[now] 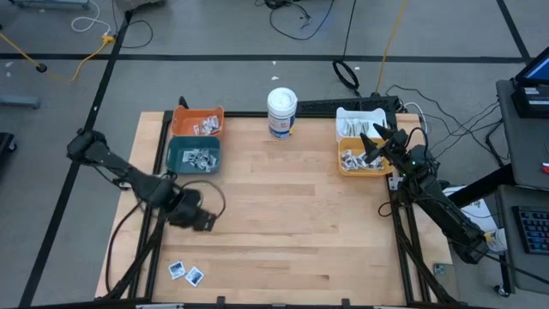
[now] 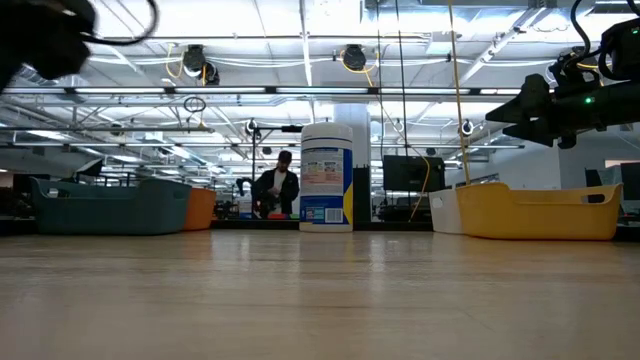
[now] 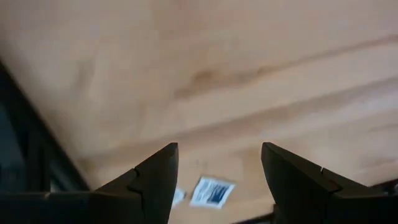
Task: Pick & Place First Aid Supplies
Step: Put the blue pad into the blue bin
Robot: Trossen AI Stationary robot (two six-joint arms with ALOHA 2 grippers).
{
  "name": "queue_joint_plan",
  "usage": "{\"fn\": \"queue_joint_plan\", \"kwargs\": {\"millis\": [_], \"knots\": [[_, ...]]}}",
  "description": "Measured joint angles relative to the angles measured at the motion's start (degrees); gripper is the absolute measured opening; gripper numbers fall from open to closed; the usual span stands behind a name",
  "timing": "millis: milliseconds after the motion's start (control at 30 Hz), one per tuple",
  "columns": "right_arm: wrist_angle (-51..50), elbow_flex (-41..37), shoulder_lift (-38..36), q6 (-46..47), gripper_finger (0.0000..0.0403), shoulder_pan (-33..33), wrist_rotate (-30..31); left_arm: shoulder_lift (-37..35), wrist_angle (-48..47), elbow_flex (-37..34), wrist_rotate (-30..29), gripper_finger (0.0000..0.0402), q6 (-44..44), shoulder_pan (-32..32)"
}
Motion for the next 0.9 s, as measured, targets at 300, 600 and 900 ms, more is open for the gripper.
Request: {"fn": "queue_joint_plan", "kwargs": {"millis": [300,600,900], "knots": [[0.00,0.00,0.00,-0.02,0.0337,0.00,-0.01,0.08,4.66,0.00,-2.45,0.0230,-21.86,-18.33],[0.00,0.00,0.01,0.00,0.0337,0.00,0.01,1.17,8.75,0.00,-6.67,0.0223,-30.22,-27.80],[-0.01,-0.01,0.01,-0.01,0.0337,-0.01,0.01,6.29,10.55,0.00,-6.26,0.0223,-30.24,-29.45]]}}
